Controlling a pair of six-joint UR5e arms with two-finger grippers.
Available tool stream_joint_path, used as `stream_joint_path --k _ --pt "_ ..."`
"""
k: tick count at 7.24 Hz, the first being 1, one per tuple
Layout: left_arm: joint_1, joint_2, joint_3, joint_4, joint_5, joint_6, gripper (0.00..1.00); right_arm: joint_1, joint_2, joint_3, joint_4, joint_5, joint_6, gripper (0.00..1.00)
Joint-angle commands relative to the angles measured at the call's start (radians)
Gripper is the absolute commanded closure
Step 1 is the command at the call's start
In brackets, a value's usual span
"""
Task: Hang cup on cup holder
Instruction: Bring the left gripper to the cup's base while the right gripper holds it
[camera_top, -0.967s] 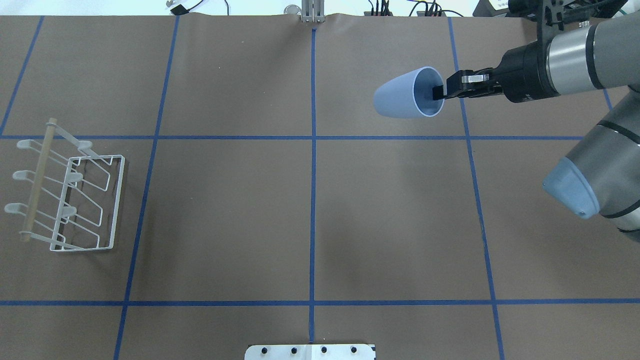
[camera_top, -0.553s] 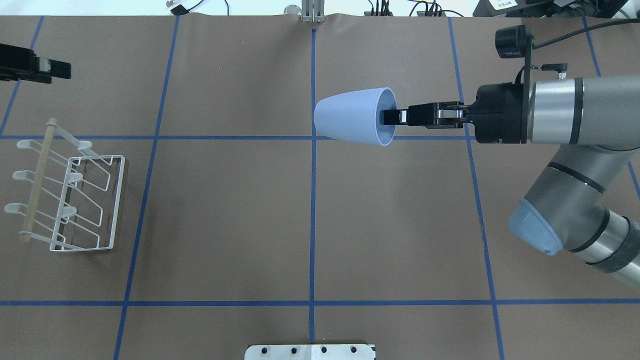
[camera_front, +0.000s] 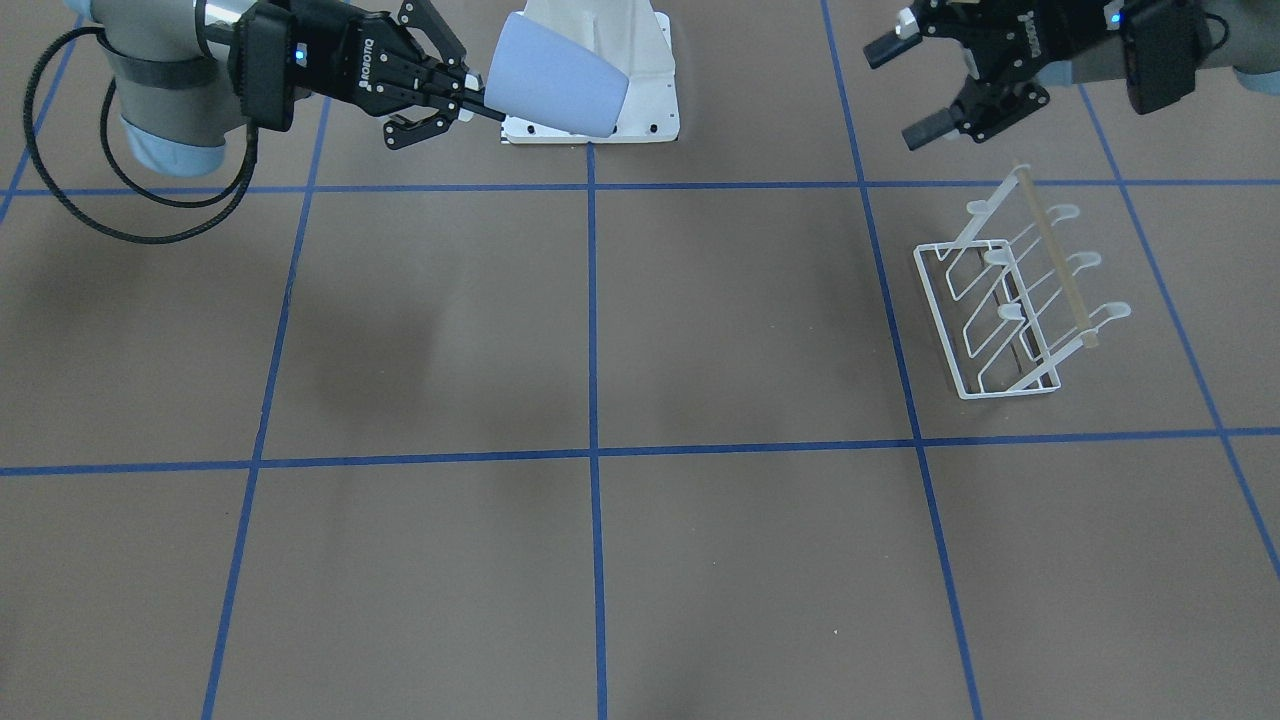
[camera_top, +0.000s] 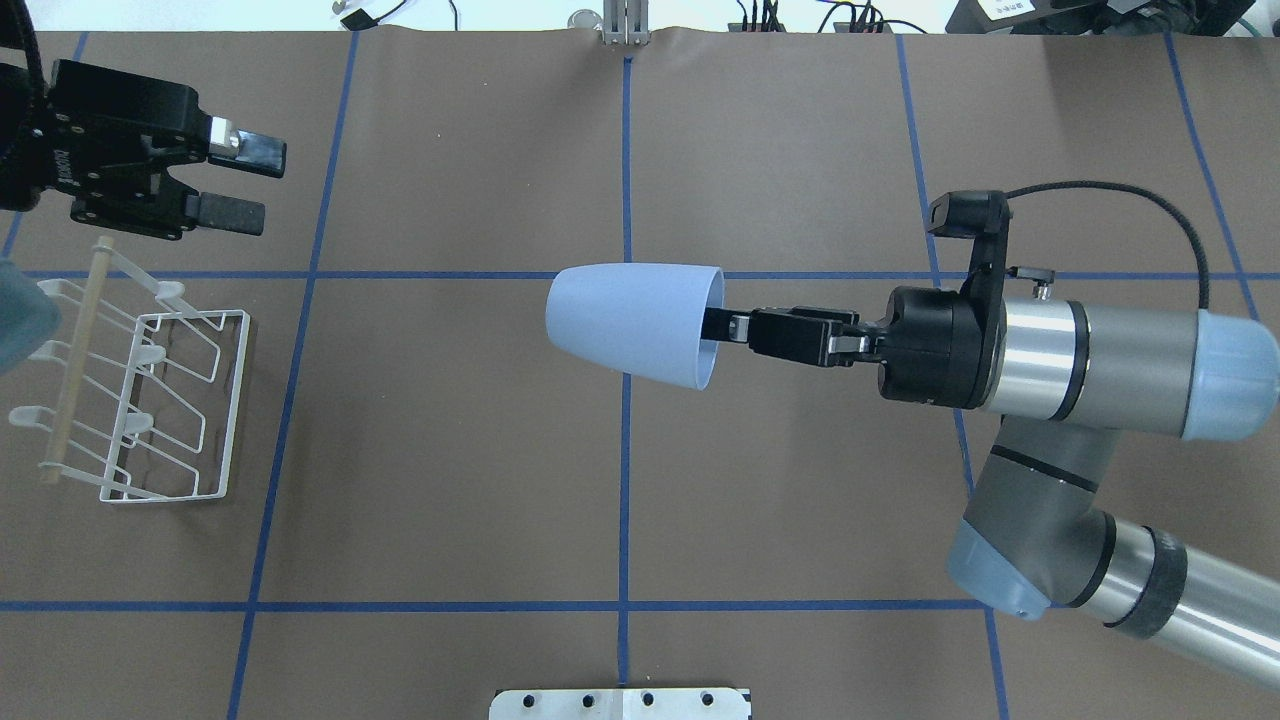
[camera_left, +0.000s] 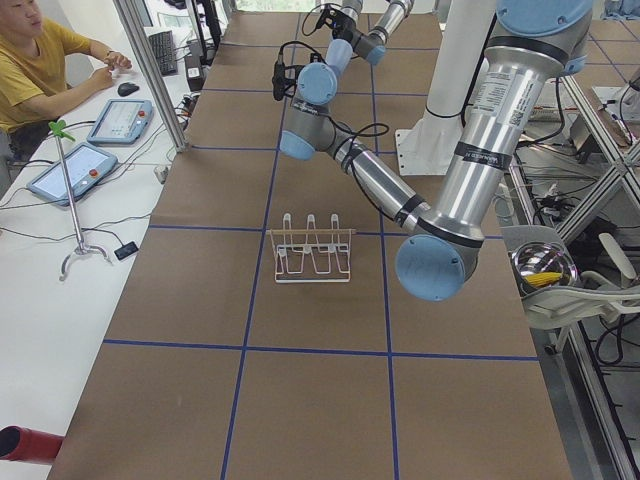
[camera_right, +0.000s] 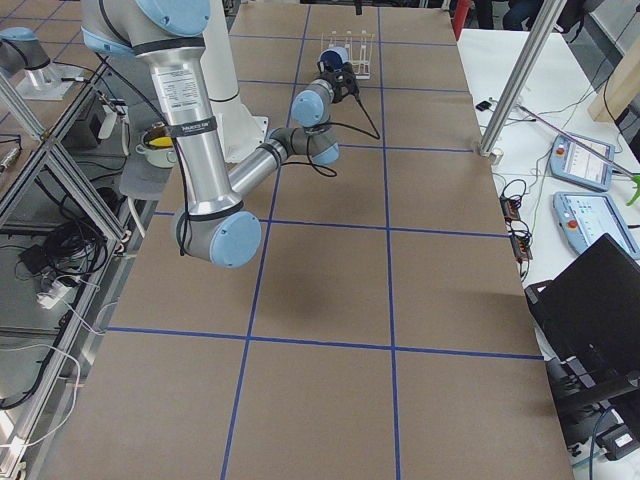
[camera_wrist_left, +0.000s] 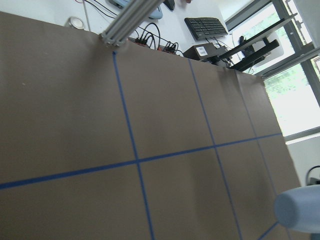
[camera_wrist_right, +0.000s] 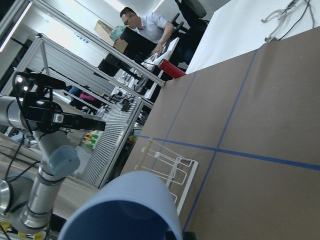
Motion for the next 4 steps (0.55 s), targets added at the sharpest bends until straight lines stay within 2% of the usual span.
stream_joint_path --k 1,2,4 --pt "0.076 -0.025 0.003 -0.093 0.055 -0.159 0.02 -0.073 0.063 -0.099 0.182 -0.08 -0.002 1.0" --pt "0.146 -0.025 0.012 -0.176 0.124 -0.199 0.02 -0.098 0.084 -0.104 0.201 -0.122 -0.005 1.0" --pt "0.202 -0.025 0.0 -0.198 0.187 -0.233 0.02 -0.13 0.126 -0.108 0.201 -0.166 -0.007 1.0"
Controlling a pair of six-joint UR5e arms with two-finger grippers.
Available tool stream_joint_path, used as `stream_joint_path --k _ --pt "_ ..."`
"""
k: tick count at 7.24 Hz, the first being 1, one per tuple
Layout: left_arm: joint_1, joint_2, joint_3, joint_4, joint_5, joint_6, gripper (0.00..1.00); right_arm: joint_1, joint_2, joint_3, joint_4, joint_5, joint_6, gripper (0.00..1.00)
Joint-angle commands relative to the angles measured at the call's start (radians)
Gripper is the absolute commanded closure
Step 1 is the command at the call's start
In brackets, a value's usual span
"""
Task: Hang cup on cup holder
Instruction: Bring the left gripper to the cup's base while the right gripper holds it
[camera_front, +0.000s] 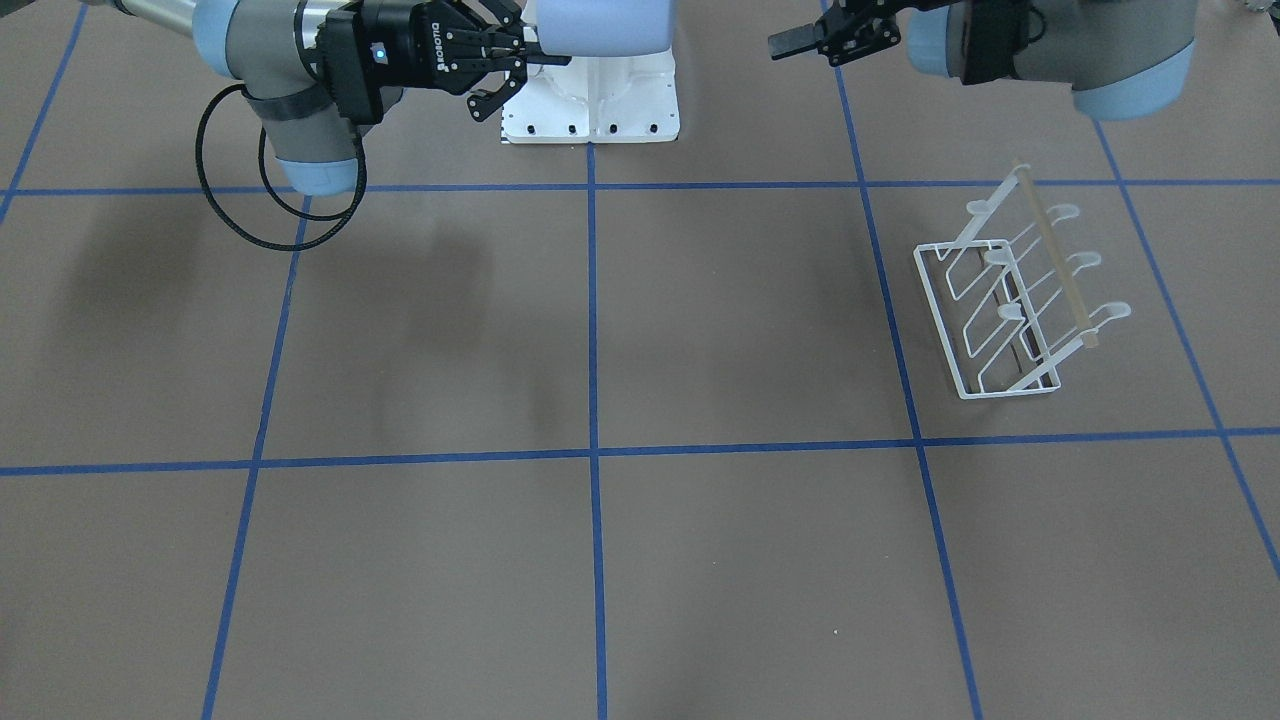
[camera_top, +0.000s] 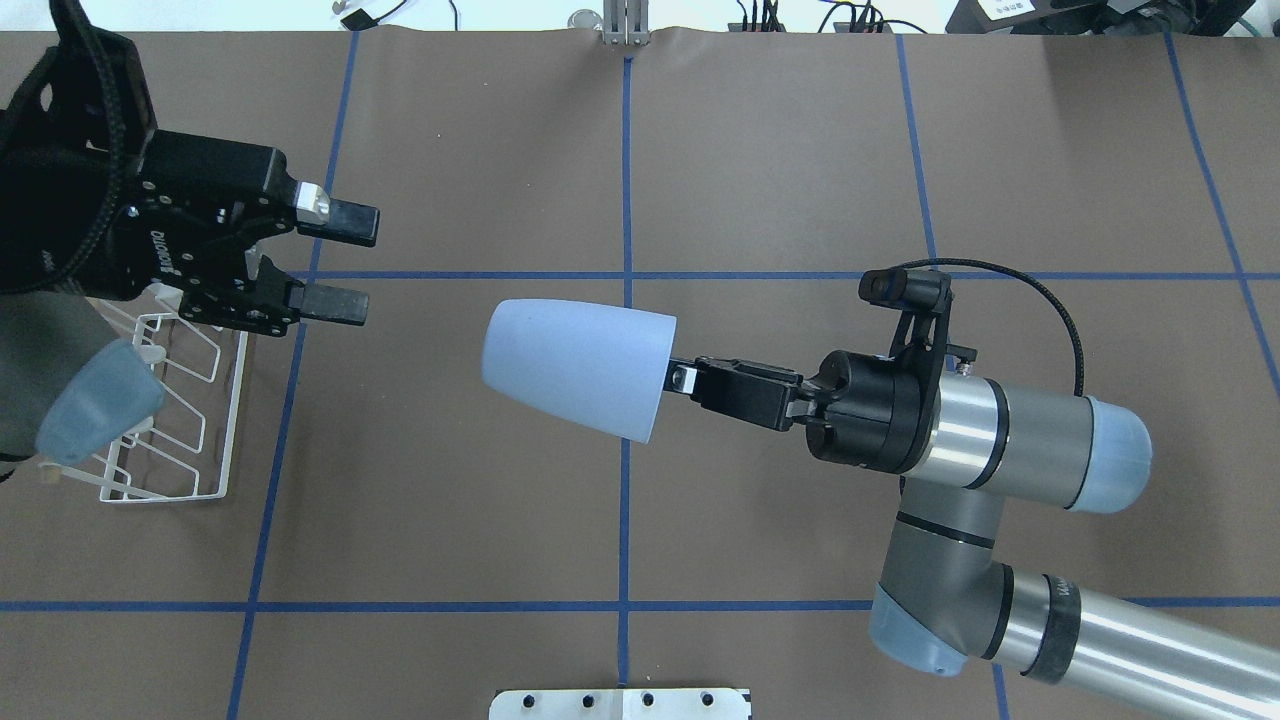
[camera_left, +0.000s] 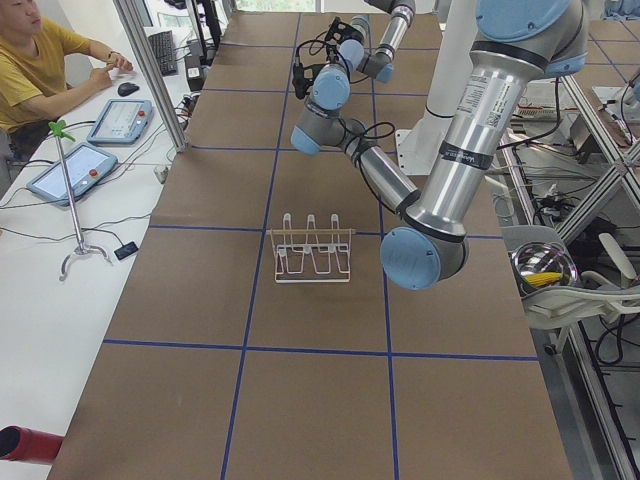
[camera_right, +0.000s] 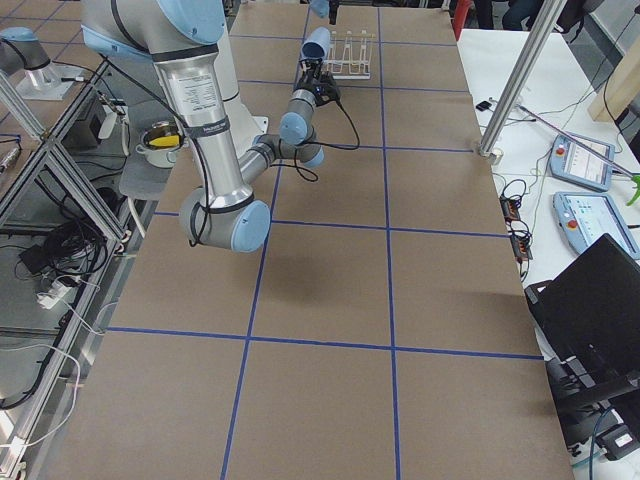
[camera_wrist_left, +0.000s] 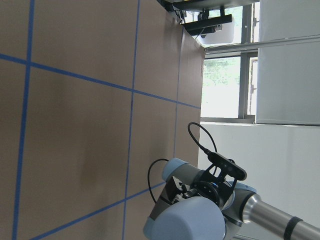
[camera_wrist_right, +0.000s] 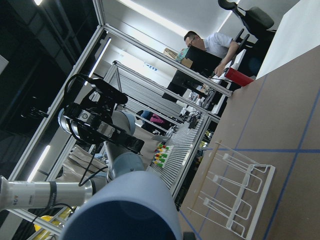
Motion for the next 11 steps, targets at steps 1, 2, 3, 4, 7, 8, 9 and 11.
stream_joint_path --k 1,2,3,4,7,8,9,11 --pt "0.041 -0.001 -0.008 -0.02 0.041 -0.039 0.02 -0.036 0.034 -0.004 0.005 -0.048 -0.002 1.0" --pt "0.056 -0.001 -0.006 -0.018 0.041 -0.039 0.02 -0.046 0.047 -0.004 0.005 -0.059 -0.002 1.0" --pt "0.058 -0.001 -0.009 -0.02 0.041 -0.042 0.02 -0.05 0.047 -0.004 0.005 -0.063 -0.004 1.0" --pt "0.061 0.001 -0.008 -0.018 0.038 -0.042 0.02 -0.051 0.048 -0.004 0.004 -0.065 -0.002 1.0" --pt "0.081 -0.001 -0.015 -0.037 0.039 -0.074 0.02 -0.068 0.05 -0.004 0.001 -0.104 -0.007 1.0" --pt "0.087 -0.001 -0.014 -0.038 0.039 -0.074 0.02 -0.073 0.054 -0.004 -0.001 -0.109 -0.009 1.0" --pt "0.094 -0.001 -0.015 -0.038 0.041 -0.074 0.02 -0.079 0.059 -0.004 -0.004 -0.118 -0.013 1.0" --pt "0.096 -0.001 -0.014 -0.038 0.041 -0.074 0.03 -0.086 0.065 -0.004 -0.007 -0.126 -0.015 1.0"
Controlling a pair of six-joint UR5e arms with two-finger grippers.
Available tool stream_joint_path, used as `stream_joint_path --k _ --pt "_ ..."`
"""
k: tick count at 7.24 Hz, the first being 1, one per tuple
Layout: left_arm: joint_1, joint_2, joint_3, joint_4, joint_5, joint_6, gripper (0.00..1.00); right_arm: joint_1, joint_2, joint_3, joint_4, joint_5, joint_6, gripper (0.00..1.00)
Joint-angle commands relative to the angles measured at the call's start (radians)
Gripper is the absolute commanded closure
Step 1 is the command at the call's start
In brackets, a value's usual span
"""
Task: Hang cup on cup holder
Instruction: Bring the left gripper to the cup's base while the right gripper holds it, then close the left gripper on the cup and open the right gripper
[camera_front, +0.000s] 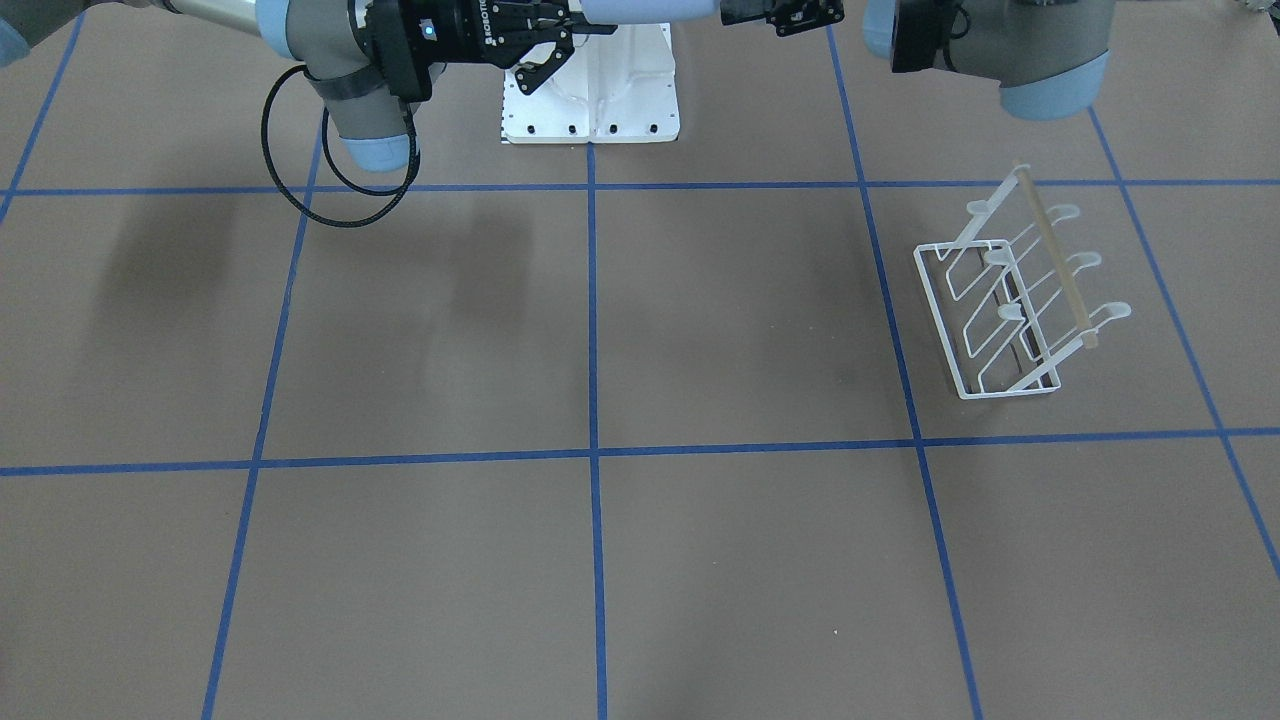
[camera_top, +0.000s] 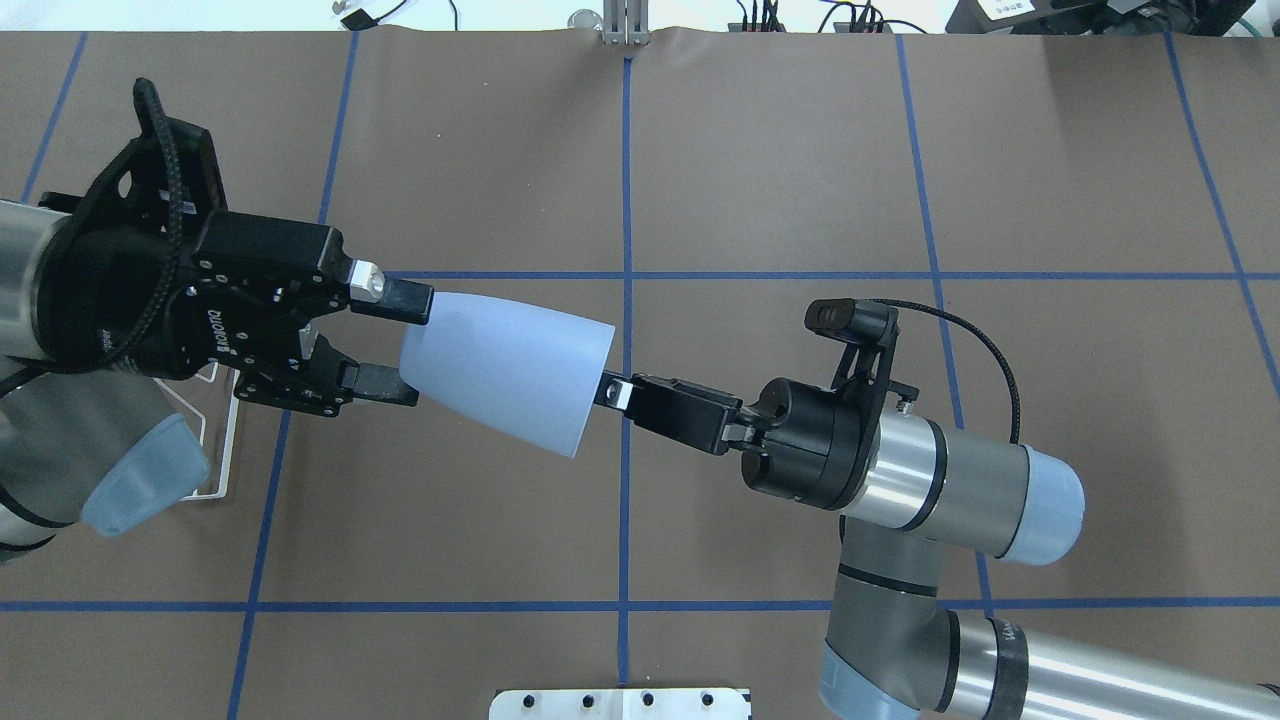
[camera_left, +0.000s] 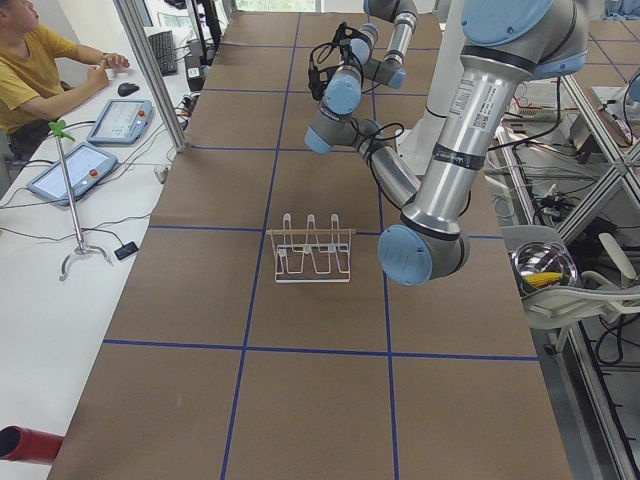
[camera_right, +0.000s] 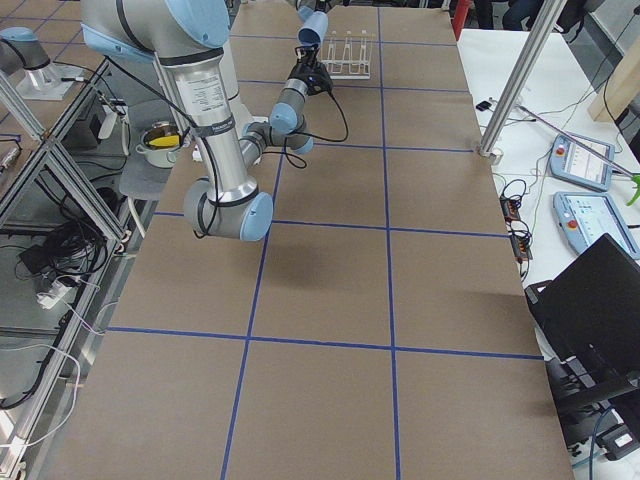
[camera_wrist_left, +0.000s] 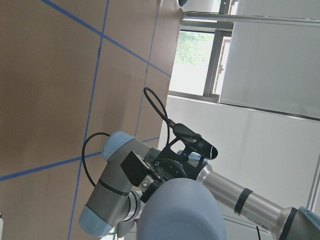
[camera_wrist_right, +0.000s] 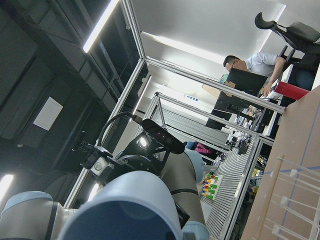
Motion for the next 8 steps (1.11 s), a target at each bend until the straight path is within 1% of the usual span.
stream_joint_path --k 1,2,3,5,6,7,8 --pt "0.005 0.0 0.0 0.0 0.002 0.001 0.06 -0.012 0.003 0.0 -0.002 -0.006 -0.019 1.0" --pt "0.005 0.0 0.0 0.0 0.003 0.001 0.13 -0.02 0.003 -0.001 -0.002 -0.008 -0.03 1.0" --pt "0.005 0.0 0.0 0.0 0.003 0.003 0.15 -0.032 0.003 -0.001 -0.002 -0.03 -0.038 1.0" --pt "0.005 -0.002 0.002 -0.003 0.003 0.005 0.18 -0.041 0.005 -0.001 -0.004 -0.035 -0.038 1.0" --pt "0.005 -0.002 0.002 -0.011 0.003 0.005 0.23 -0.043 0.008 0.0 -0.004 -0.038 -0.038 1.0" --pt "0.005 0.0 0.016 -0.049 0.003 0.005 0.38 -0.045 0.009 0.0 -0.004 -0.038 -0.038 1.0" --pt "0.005 0.0 0.025 -0.075 0.003 0.012 0.63 -0.045 0.011 0.0 -0.004 -0.038 -0.038 0.95"
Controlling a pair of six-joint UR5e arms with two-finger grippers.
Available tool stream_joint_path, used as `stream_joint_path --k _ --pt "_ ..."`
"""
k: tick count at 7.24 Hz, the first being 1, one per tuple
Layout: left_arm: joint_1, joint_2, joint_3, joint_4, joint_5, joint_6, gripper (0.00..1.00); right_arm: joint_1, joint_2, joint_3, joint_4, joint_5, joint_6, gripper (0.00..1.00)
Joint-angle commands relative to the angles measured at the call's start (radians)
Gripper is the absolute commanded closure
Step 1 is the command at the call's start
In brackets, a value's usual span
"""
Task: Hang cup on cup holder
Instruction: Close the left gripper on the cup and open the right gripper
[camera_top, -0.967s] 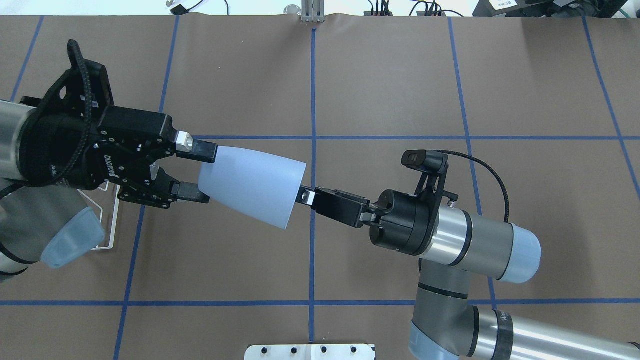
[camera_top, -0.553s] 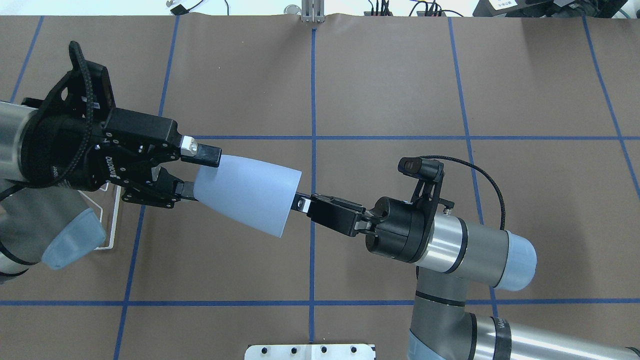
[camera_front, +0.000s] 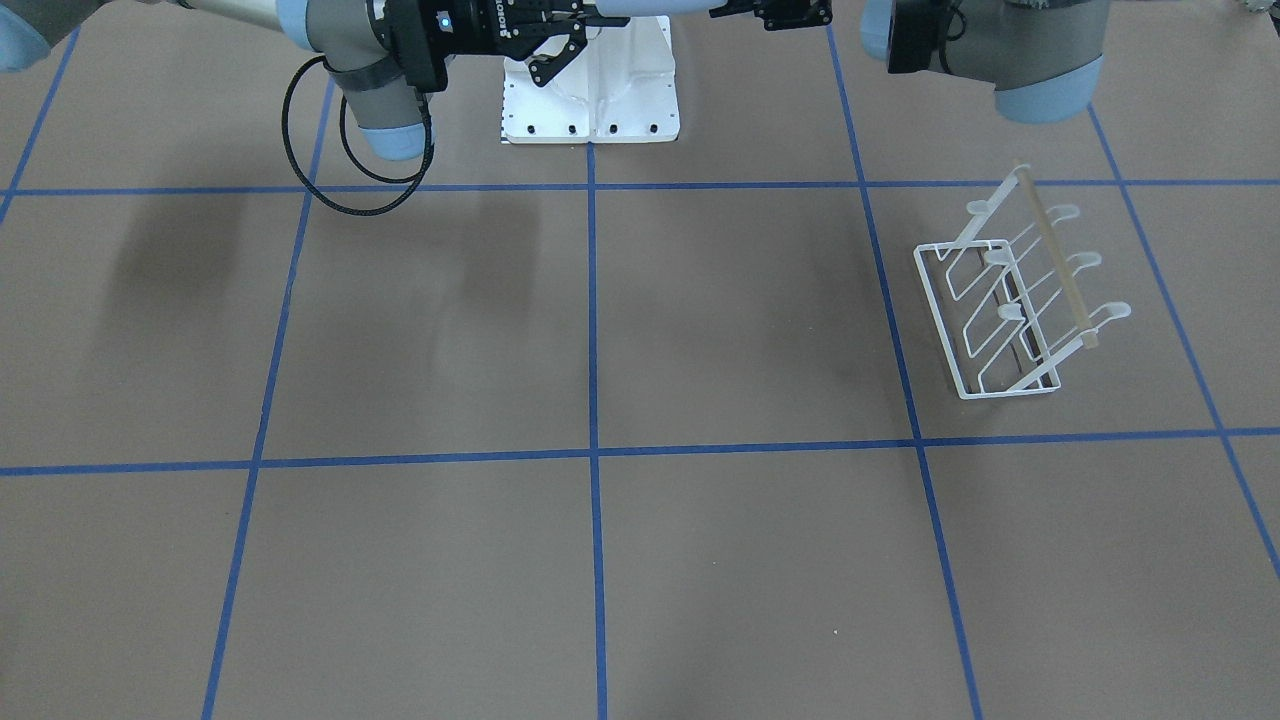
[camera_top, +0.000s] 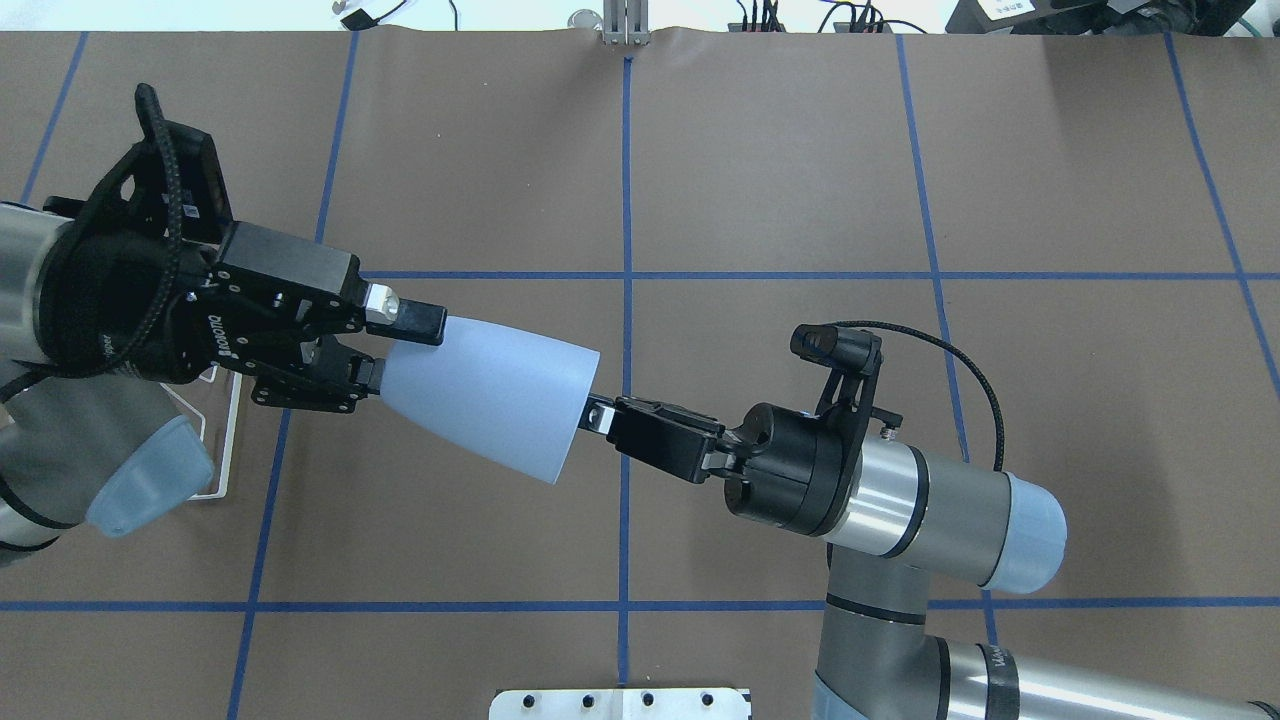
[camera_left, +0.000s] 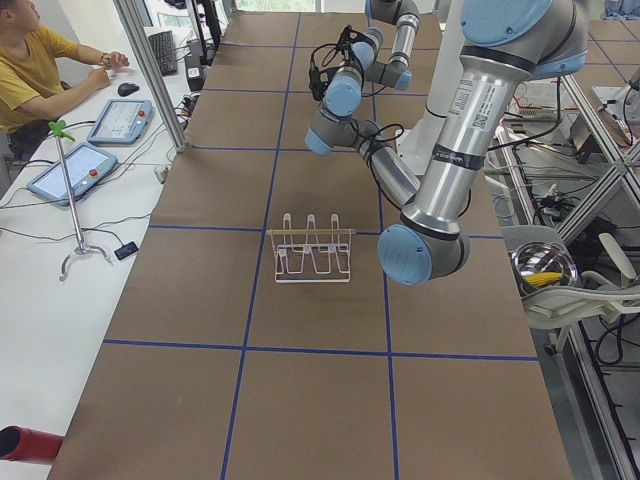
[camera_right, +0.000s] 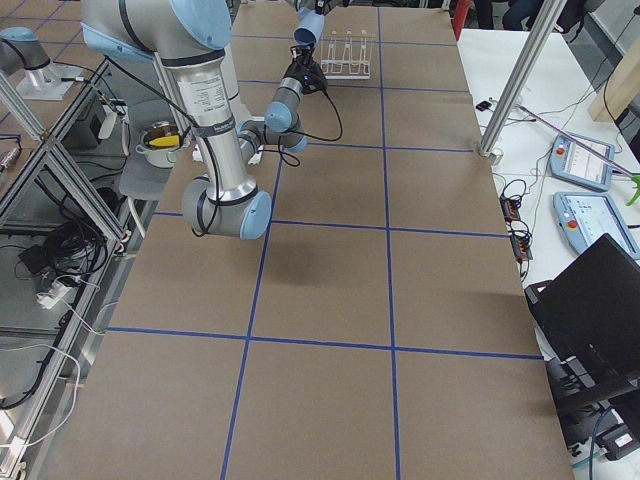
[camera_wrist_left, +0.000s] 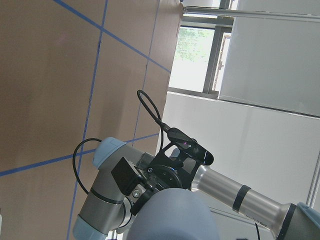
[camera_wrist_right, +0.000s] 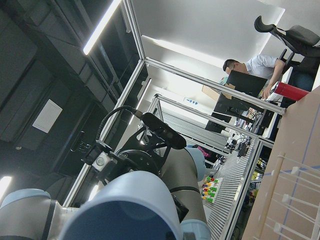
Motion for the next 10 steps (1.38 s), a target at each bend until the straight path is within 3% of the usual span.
stream_joint_path --k 1,2,5,8,9,10 --pt "0.0 0.0 0.017 -0.051 0.0 0.008 0.9 -0.001 0.003 0.006 0.0 -0.002 0.0 0.51" --pt "0.0 0.0 0.018 -0.052 -0.002 0.009 1.0 -0.001 0.001 0.008 0.0 -0.004 0.002 0.01" --pt "-0.01 0.002 0.01 -0.05 0.002 0.015 1.0 0.014 -0.046 0.058 -0.018 -0.001 0.02 0.0" --pt "-0.118 0.013 0.015 -0.035 -0.009 0.017 1.0 0.089 -0.296 0.129 -0.043 0.008 0.041 0.0" --pt "-0.159 0.014 0.018 -0.021 -0.035 0.02 1.0 0.139 -0.333 0.131 -0.11 0.033 0.043 0.0" --pt "-0.231 0.013 0.011 0.057 -0.123 0.065 1.0 0.198 -0.358 0.129 -0.202 0.073 0.052 0.0"
